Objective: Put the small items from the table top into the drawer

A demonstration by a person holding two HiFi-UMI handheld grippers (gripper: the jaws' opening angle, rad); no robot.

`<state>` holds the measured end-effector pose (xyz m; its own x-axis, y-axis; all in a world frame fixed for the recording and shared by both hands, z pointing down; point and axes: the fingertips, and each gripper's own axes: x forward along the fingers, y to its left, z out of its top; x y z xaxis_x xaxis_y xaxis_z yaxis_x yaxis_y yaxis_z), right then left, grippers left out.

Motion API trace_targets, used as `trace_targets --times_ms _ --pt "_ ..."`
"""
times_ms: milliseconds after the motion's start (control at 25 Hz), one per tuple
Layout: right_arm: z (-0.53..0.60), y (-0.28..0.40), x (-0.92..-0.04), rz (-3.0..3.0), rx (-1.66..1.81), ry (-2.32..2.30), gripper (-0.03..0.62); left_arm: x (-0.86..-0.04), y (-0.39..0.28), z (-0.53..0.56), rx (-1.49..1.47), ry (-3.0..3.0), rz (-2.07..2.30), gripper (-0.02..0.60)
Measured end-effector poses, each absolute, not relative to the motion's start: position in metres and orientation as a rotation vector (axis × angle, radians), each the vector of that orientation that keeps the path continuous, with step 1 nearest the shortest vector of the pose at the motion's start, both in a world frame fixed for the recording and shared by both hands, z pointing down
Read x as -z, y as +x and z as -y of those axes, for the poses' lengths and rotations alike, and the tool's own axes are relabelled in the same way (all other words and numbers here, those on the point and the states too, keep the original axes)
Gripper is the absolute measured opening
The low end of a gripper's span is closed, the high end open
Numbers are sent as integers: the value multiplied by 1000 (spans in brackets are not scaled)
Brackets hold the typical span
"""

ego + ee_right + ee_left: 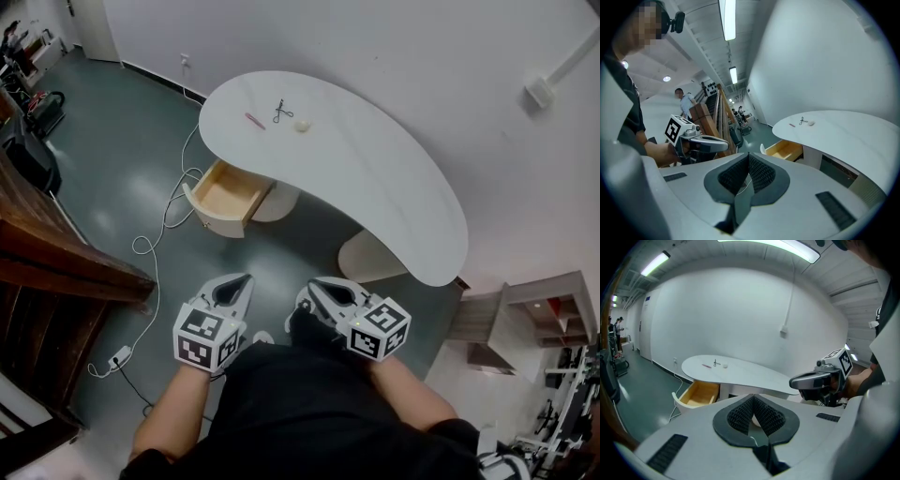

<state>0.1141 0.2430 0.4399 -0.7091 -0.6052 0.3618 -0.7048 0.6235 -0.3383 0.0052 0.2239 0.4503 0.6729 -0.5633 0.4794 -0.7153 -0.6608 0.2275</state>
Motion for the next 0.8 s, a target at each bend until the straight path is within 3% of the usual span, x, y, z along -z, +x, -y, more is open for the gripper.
trace_targets --times_ms 800 --pt "-19 143 -429 2709 -644 935 -2 -426 22 -15 -483 2423 1226 17"
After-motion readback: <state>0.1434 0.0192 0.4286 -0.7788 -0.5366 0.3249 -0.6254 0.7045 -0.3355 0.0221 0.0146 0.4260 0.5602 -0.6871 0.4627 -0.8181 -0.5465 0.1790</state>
